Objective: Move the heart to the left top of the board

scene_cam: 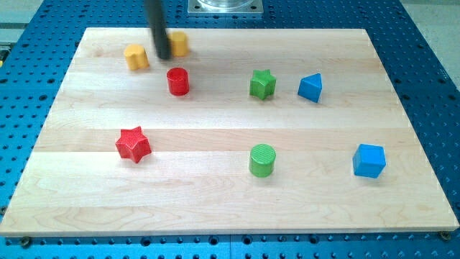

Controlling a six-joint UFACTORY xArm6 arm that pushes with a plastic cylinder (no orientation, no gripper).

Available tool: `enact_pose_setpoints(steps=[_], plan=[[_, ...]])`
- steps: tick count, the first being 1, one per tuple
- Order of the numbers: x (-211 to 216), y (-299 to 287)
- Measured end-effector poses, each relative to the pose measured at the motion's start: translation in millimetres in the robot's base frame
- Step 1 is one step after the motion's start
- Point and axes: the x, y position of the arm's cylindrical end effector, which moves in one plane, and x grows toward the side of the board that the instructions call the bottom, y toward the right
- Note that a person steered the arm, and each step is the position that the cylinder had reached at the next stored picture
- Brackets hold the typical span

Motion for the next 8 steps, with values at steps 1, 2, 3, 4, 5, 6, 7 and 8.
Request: enact_pose_setpoints(steps=[1,2,3,4,5,6,7,8], plan=[[0,-3],[20,-25],[32,-45],[45,-60],[50,-59],[11,-84],[-27,-116],[-13,-122]])
